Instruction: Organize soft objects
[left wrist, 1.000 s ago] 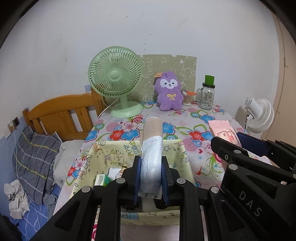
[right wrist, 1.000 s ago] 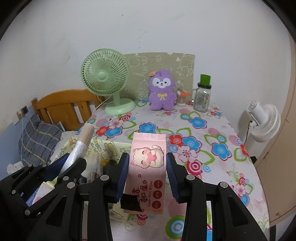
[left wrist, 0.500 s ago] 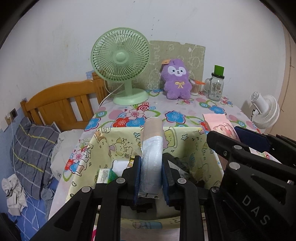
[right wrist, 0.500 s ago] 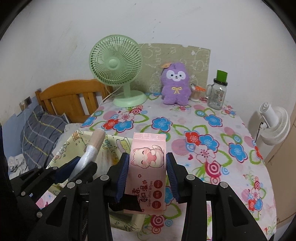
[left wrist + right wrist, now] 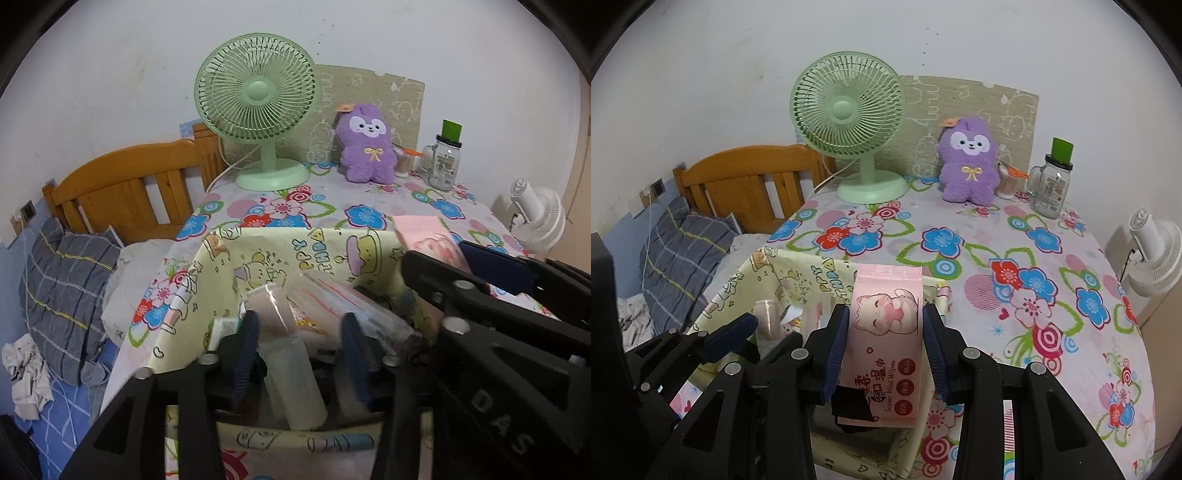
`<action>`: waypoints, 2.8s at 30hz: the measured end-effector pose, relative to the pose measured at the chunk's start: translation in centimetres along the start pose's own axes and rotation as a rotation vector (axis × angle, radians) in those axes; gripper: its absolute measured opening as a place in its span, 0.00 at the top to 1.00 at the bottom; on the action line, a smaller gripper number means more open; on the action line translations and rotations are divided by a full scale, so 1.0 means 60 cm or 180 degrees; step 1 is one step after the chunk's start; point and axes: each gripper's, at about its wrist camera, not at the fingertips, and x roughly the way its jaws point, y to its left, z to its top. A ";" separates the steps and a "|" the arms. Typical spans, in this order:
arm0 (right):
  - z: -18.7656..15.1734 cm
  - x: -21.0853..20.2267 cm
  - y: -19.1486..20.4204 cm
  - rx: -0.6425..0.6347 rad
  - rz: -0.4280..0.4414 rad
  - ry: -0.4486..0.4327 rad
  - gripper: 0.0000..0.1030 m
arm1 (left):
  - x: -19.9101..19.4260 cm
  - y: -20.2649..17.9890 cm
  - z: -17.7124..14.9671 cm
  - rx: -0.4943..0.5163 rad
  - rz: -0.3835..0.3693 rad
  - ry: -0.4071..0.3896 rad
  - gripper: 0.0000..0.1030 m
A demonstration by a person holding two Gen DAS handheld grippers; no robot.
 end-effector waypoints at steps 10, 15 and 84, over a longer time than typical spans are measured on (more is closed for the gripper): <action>-0.001 0.018 0.011 -0.0021 0.0090 0.0064 0.58 | 0.004 0.004 -0.003 0.0064 0.0082 0.0002 0.34; -0.001 0.031 0.019 -0.0104 0.0148 0.0100 0.58 | -0.001 0.007 -0.002 0.0045 0.0075 -0.0044 0.26; -0.065 -0.111 -0.171 0.0204 -0.0331 0.0001 0.16 | -0.079 -0.142 -0.021 0.0074 -0.0034 -0.0111 0.10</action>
